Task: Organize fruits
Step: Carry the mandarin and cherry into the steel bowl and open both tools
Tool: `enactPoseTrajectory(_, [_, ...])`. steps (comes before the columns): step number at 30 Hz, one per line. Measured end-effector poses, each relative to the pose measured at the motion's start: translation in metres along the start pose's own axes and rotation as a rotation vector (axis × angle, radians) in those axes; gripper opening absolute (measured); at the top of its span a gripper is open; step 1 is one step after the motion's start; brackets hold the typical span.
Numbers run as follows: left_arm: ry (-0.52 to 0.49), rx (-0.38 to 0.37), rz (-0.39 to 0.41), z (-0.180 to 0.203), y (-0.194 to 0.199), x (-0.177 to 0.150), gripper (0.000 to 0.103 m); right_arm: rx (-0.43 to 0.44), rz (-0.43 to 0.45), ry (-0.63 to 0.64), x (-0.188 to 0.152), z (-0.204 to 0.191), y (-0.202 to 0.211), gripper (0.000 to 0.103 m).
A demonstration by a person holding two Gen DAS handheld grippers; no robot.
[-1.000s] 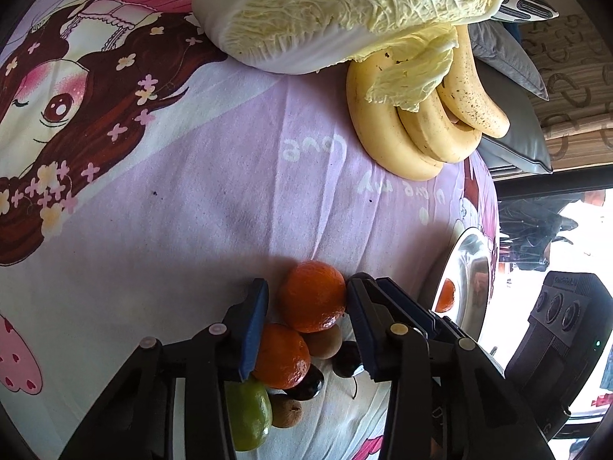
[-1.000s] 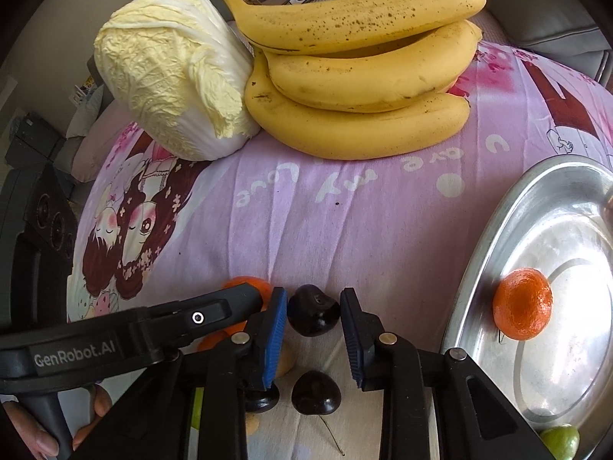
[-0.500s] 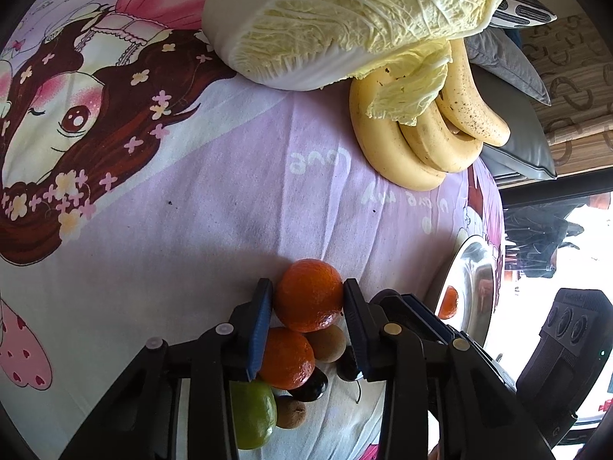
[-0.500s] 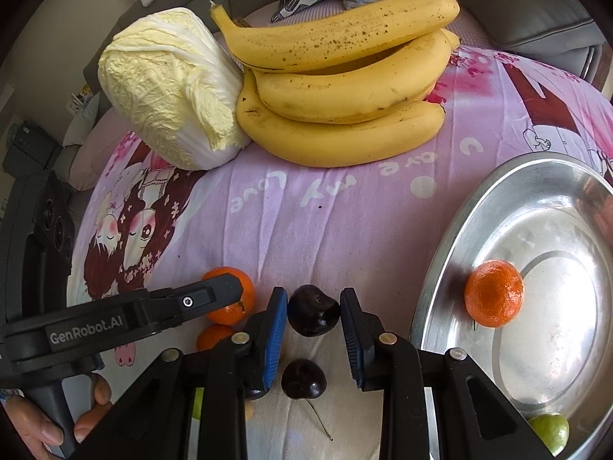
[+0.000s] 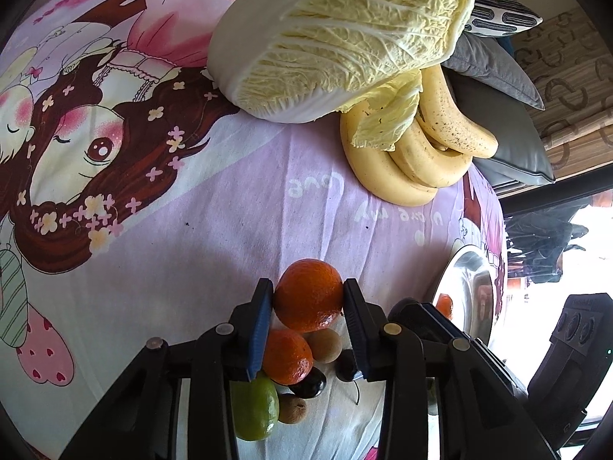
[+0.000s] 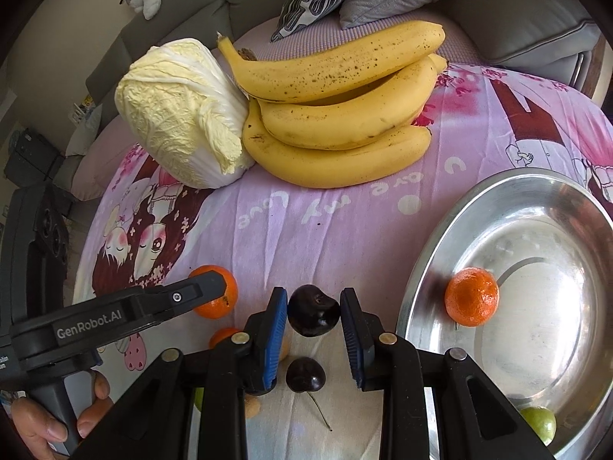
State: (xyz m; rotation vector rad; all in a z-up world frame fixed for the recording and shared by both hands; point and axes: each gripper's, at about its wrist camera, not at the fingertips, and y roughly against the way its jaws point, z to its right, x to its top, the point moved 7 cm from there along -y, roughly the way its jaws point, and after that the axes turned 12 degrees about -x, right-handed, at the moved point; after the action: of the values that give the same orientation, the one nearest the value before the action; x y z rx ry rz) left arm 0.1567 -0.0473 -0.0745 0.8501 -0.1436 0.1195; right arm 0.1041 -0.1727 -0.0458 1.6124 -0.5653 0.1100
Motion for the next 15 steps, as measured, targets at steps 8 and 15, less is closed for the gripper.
enactPoseTrajectory(8, [-0.076, 0.004, 0.006, 0.025, 0.001, -0.005, 0.038, -0.011, 0.025, -0.083, 0.007, 0.030, 0.015, 0.031])
enactPoseTrajectory(15, [-0.195, -0.004, -0.009, 0.066, -0.011, -0.021, 0.038, -0.116, 0.054, -0.204, 0.010, 0.089, 0.032, 0.031])
